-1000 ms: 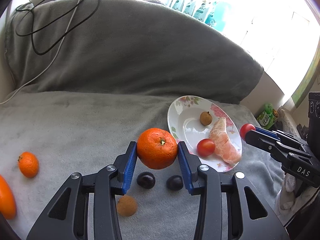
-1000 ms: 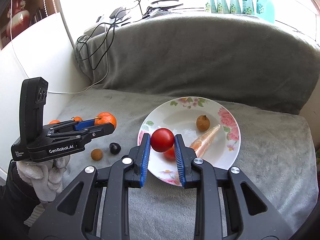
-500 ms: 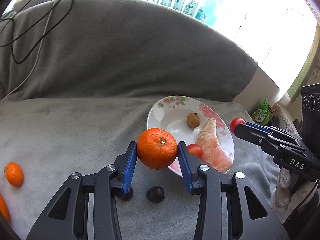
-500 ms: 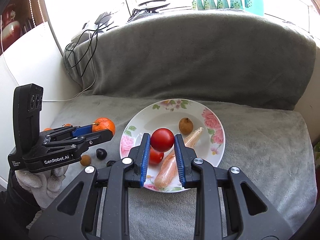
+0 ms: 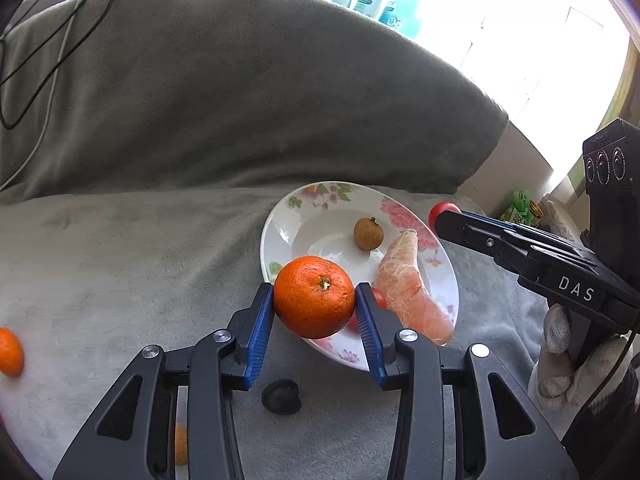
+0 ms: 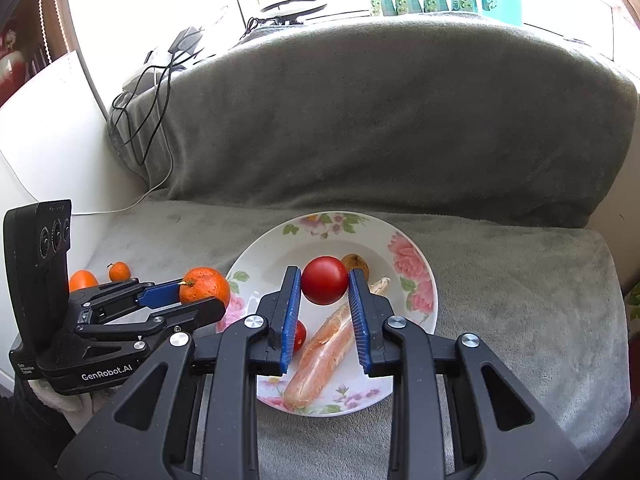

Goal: Organize fruits
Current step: 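Lower the cherry tomato and mandarin onto the plate, opening both tools, then withdraw both tools from the plate toward the remaining fruit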

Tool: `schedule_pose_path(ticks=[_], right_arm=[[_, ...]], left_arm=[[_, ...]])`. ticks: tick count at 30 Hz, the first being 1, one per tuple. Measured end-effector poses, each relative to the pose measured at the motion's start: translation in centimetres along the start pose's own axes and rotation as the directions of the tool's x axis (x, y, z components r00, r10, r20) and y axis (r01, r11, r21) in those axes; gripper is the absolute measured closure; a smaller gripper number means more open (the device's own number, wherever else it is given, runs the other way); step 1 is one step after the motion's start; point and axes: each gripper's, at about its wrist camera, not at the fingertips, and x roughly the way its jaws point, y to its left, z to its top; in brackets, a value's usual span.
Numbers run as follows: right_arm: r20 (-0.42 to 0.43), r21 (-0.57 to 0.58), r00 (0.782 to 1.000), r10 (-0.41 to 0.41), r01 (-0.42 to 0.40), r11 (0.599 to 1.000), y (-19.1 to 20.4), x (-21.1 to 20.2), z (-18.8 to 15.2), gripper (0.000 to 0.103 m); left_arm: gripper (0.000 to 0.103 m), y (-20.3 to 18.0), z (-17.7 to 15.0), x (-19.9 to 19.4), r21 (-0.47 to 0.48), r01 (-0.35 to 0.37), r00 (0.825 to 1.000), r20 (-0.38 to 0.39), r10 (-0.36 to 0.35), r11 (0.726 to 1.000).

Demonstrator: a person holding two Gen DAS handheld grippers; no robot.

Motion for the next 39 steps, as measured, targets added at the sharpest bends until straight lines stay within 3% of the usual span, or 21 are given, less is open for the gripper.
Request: schedule_pose_path(ticks=[12, 14, 16, 18, 20, 22, 26, 39], right_arm=[[-0.006, 0.019, 1.000, 0.006, -0.006, 1.000, -0.3, 0.5, 0.2, 0.075], [0.005, 0.021, 1.000, 0.002, -0.002, 1.000, -0.4, 0.4, 0.2, 0.047], [0.024, 0.023, 1.000, -0.006, 0.006, 1.000, -0.4, 0.1, 0.2, 0.034], [0.033, 0.026, 0.999, -0.011, 0.010, 1.000, -0.3, -0.2, 0.3, 0.028], [0.044, 0.028, 0.999, -0.018, 0.017, 0.999, -0.3, -0.4, 0.4, 0.015], [0.056, 0.030, 0.998, -0.018, 0.016, 0.999, -0.2, -0.7, 0.4, 0.010], [0.059, 0.023, 0.998, -0.023, 0.022, 1.000, 0.1, -0.8, 0.5, 0.007], [0.077, 0.025, 0.997, -0.019, 0.017, 1.000, 0.8, -2.0, 0.3, 0.007]], left_arm=[[0.060, -0.3, 0.0, 0.4, 0.010, 0.012, 1.000, -0.008, -0.012, 1.000], [0.047, -0.4, 0.0, 0.1, 0.014, 0.014, 1.000, 0.004, -0.014, 1.000], [0.039, -0.5, 0.1, -0.2, 0.018, 0.013, 1.000, 0.016, -0.013, 1.000], [0.030, -0.7, 0.1, -0.4, 0.026, 0.004, 1.000, 0.023, -0.005, 1.000], [0.030, -0.8, 0.1, -0.5, 0.034, -0.004, 1.000, 0.026, 0.003, 0.999], [0.030, -1.0, 0.1, -0.6, 0.042, -0.019, 0.999, 0.027, 0.018, 0.999], [0.023, -1.2, 0.0, -0.8, 0.054, -0.045, 0.999, 0.033, 0.043, 0.998], [0.023, -1.5, -0.2, -1.4, 0.066, -0.069, 0.997, 0.037, 0.066, 0.995]])
